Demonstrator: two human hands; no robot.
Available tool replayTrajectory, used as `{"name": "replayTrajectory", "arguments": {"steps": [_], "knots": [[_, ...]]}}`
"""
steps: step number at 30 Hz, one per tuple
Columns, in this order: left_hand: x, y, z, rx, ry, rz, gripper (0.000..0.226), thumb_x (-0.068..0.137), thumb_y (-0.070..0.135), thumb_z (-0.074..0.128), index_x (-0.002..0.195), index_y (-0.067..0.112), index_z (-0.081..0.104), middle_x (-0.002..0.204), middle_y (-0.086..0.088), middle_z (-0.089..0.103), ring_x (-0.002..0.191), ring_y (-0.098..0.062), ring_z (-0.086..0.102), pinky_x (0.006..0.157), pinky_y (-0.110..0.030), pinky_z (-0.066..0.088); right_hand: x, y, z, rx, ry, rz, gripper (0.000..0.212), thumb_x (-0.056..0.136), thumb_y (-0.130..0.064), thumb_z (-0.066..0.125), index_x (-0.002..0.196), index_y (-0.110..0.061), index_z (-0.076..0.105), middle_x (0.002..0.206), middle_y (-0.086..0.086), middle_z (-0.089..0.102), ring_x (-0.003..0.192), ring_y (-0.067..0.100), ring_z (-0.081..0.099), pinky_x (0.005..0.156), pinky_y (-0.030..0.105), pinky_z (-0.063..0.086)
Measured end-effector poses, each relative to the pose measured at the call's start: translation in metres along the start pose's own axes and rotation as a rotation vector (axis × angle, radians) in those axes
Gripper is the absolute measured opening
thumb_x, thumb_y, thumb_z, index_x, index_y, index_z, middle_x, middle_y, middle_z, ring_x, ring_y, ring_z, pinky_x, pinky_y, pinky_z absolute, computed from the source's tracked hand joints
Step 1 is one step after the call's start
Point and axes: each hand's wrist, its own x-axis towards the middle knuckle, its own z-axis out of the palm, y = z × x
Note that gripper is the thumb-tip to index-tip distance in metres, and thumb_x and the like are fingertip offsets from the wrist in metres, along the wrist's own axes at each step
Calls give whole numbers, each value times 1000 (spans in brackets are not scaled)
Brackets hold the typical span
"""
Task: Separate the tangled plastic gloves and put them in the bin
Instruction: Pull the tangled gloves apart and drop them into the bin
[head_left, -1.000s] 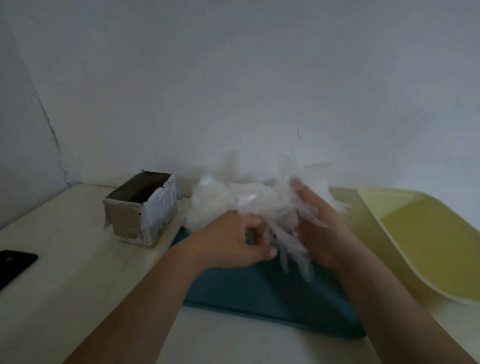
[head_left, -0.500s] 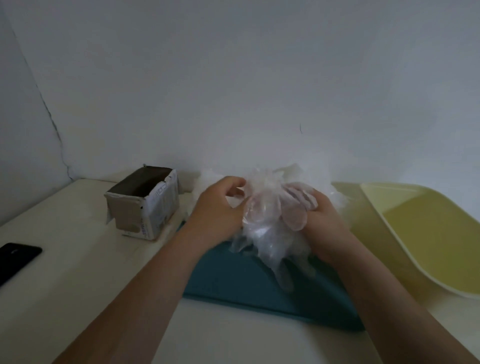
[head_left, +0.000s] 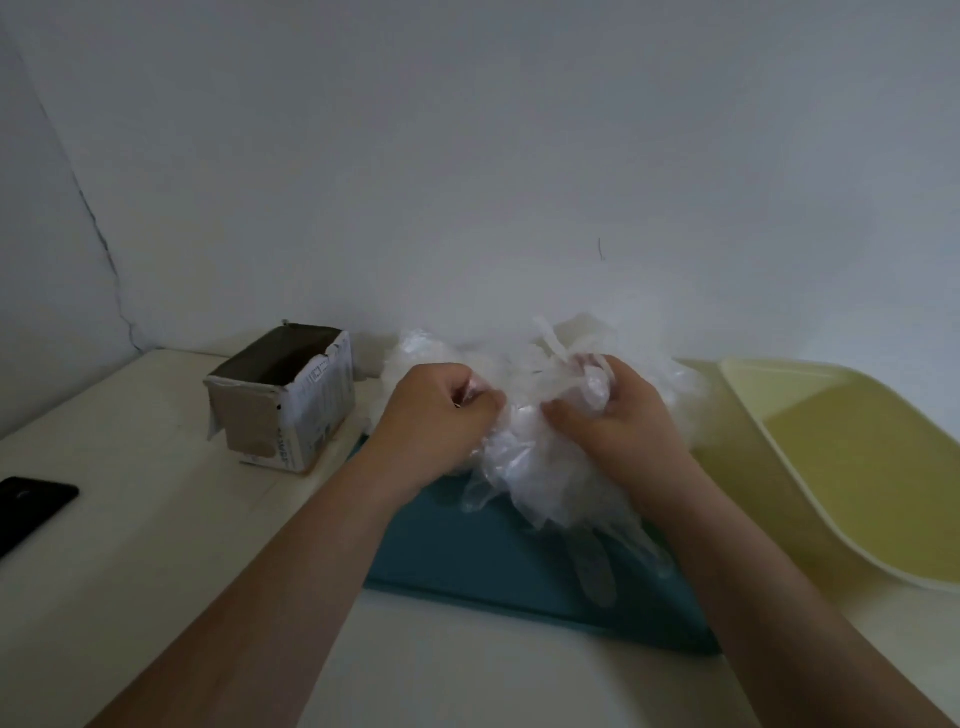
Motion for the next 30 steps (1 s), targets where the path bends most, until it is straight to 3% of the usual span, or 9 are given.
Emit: {"name": "replayTrajectory", "arguments": {"steps": [4, 9, 12, 15, 19, 23, 25, 28, 30], "knots": [[5, 3, -13, -4, 183, 9, 31, 97, 30, 71, 72, 12, 69, 63, 2, 63, 58, -6, 53, 55, -14, 43, 0, 4, -1, -66, -9, 35, 26, 91, -21, 73, 116, -23, 67, 104, -5, 73, 96, 15, 70, 78, 32, 59], [3, 20, -37, -293, 583, 113, 22, 103, 29, 60, 89, 13, 67, 86, -2, 76, 78, -11, 73, 67, -30, 56, 3, 7, 7, -204, 18, 113, 16, 95, -20, 66, 109, -27, 62, 95, -11, 67, 94, 18, 67, 75, 30, 53], [-2, 30, -39, -397, 417, 105, 8, 94, 21, 71, 87, 20, 67, 91, -3, 78, 89, -23, 75, 82, -44, 63, -1, -1, 9, -215, -14, 109, 31, 90, -18, 74, 115, -27, 59, 98, -12, 66, 95, 19, 67, 72, 28, 53], [-7, 31, -36, -379, 325, 114, 20, 85, 23, 78, 84, 12, 62, 93, -18, 71, 97, -42, 69, 88, -60, 61, -7, -23, 0, 189, -110, 198, 65, 78, -11, 86, 134, -28, 58, 123, -4, 70, 108, 24, 70, 86, 42, 61], [-8, 35, -38, -317, 361, 139, 23, 89, 18, 78, 82, 9, 58, 90, -20, 70, 91, -39, 72, 84, -60, 60, -17, -67, -20, 128, 2, 69, 105, 78, -17, 88, 159, -42, 26, 162, -7, 33, 146, 15, 34, 109, 40, 35], [-11, 34, -33, -163, 292, 139, 17, 92, 17, 75, 87, 18, 59, 86, -7, 74, 86, -25, 74, 82, -50, 62, -41, -92, -15, -313, 246, -360, 49, 85, -30, 81, 130, -30, 64, 132, -8, 61, 120, 8, 58, 96, 26, 52], [-12, 34, -31, -115, 244, 125, 12, 95, 23, 73, 100, 25, 62, 94, 5, 76, 90, -13, 74, 83, -38, 62, -48, -97, -8, -148, 47, -274, 12, 91, -30, 75, 101, -23, 75, 93, -7, 75, 82, 11, 72, 70, 29, 62], [-12, 33, -30, -133, 226, 155, 17, 96, 21, 71, 110, 29, 68, 96, 8, 78, 92, -9, 75, 86, -33, 63, -44, -85, 11, -80, -359, 36, 24, 98, -38, 67, 98, -16, 76, 86, 0, 78, 75, 18, 76, 70, 39, 66], [-14, 35, -31, -222, 226, 174, 14, 97, 11, 69, 104, 22, 73, 89, 3, 79, 88, -11, 76, 86, -35, 63, -32, -59, 19, -150, -349, 76, 29, 97, -42, 67, 114, -19, 74, 98, -4, 78, 87, 13, 76, 83, 40, 65]]}}
